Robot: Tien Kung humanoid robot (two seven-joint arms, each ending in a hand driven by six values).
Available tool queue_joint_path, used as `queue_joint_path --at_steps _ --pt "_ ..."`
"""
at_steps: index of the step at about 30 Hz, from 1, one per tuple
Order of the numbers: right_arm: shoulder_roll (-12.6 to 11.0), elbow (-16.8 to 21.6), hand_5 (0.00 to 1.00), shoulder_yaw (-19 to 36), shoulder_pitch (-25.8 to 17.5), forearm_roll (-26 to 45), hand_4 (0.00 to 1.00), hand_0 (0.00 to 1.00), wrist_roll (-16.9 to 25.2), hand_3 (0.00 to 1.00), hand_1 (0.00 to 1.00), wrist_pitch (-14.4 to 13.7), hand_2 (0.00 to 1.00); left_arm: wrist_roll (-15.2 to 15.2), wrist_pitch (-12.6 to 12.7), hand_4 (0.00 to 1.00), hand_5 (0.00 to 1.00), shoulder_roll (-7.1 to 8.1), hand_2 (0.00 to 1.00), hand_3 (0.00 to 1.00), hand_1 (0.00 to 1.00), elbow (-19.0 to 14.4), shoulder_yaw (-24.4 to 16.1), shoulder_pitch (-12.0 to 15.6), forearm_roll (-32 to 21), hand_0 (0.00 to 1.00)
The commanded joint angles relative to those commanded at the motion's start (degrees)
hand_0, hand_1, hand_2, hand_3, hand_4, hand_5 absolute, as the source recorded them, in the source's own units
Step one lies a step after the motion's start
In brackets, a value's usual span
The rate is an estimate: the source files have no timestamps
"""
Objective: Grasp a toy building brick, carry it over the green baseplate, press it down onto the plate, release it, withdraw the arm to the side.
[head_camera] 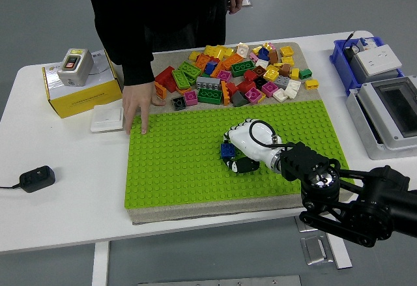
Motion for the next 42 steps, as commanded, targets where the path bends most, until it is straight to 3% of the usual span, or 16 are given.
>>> queue_joint_path --at_steps 42 --pt "-0.22 0.17 0.38 0.06 0.04 0.23 0.477 0.81 0.21 0.688 0.758 -0.22 0.781 -0.72 0.37 0.435 0.436 0.01 0.658 0.69 0.687 0.0 0.03 -0.07 -0.32 0.67"
